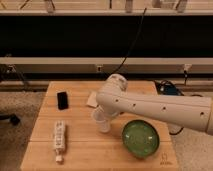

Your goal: Pick up the ceramic cup

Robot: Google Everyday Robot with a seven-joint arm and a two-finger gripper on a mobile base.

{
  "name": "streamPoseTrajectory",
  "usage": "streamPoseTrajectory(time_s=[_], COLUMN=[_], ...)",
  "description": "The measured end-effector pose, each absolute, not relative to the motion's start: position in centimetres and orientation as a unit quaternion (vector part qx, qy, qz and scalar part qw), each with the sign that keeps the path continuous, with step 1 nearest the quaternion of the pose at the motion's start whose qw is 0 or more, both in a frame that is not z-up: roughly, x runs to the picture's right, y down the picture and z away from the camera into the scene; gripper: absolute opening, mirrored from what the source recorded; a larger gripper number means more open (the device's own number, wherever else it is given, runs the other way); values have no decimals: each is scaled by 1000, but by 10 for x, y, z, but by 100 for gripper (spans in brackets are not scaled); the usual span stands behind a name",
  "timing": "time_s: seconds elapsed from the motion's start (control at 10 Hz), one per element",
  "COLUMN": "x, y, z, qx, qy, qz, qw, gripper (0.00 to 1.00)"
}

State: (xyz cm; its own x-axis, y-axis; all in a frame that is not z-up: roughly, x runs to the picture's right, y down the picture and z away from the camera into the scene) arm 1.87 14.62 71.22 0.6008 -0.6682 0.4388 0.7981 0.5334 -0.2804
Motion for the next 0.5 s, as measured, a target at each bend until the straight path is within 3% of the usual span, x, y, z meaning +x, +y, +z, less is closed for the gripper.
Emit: streamPoseTrajectory(time_s=[0.5], x=[17], y=[135], z=[713], qx=[-230], qy=[-141], qz=[-429], qw=[862], gripper=[4])
